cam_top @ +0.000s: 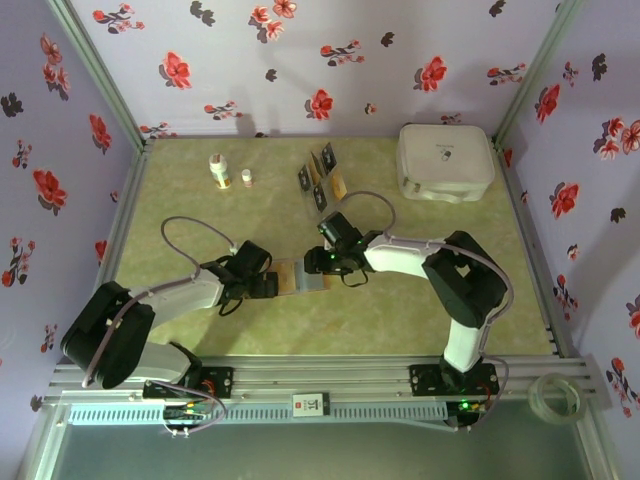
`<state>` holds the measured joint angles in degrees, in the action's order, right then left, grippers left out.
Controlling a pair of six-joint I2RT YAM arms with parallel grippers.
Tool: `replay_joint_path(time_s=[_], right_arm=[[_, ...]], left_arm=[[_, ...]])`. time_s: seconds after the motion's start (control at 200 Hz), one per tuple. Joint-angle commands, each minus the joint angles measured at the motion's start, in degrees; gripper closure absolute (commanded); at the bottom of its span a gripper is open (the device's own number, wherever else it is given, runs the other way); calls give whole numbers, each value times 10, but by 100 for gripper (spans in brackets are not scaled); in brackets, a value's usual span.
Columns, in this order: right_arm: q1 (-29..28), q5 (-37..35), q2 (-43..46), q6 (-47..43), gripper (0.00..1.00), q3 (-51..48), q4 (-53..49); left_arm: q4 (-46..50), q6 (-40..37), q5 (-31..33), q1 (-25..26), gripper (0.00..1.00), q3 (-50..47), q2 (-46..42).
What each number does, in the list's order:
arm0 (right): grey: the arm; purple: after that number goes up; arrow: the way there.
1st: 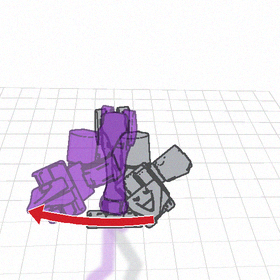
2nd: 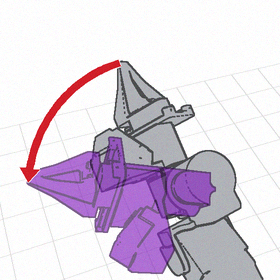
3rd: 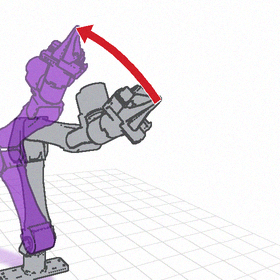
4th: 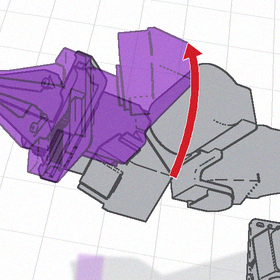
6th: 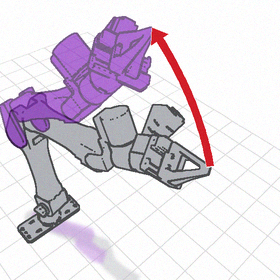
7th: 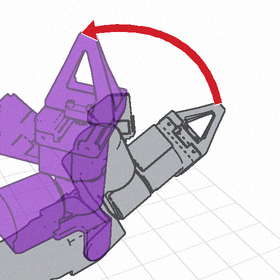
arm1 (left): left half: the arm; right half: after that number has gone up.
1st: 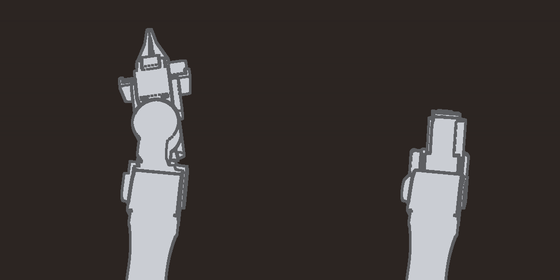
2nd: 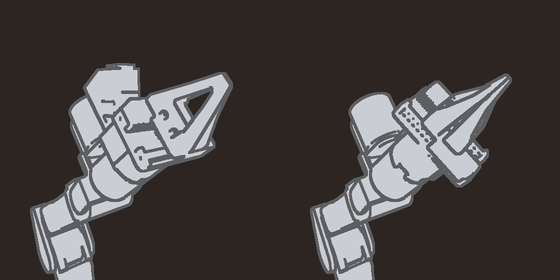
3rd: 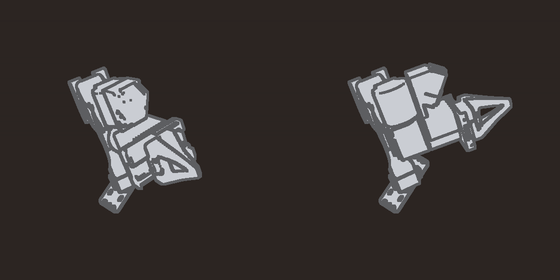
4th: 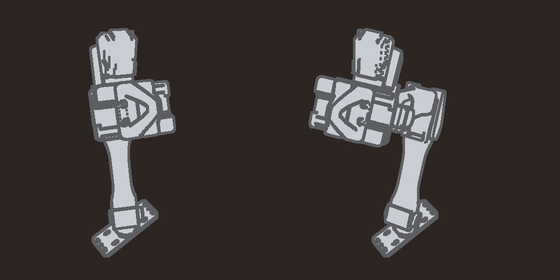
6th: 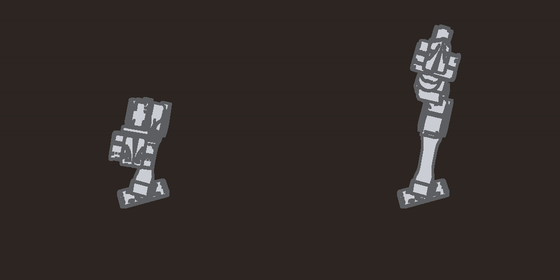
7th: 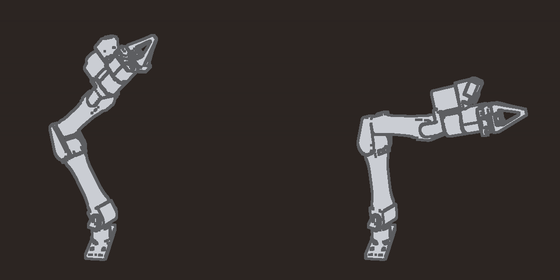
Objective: Put the credit cards into the card holder
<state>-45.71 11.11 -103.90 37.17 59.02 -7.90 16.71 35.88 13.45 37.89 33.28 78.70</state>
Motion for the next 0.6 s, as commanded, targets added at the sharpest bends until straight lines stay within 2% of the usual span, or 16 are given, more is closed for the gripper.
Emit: replay_joint_path(time_s=[0.0,0.29,0.465,0.595], right_arm=[[-20,-3,-13,-17,48,24,-37],[-33,3,-12,-15,49,41,-46],[-34,44,0,22,49,37,4],[-35,77,-2,65,49,40,51]], left_arm=[[6,9,4,3,0,3,18],[2,9,4,3,0,-1,17],[3,11,6,3,0,-2,1],[19,18,22,-8,0,-3,-43]])
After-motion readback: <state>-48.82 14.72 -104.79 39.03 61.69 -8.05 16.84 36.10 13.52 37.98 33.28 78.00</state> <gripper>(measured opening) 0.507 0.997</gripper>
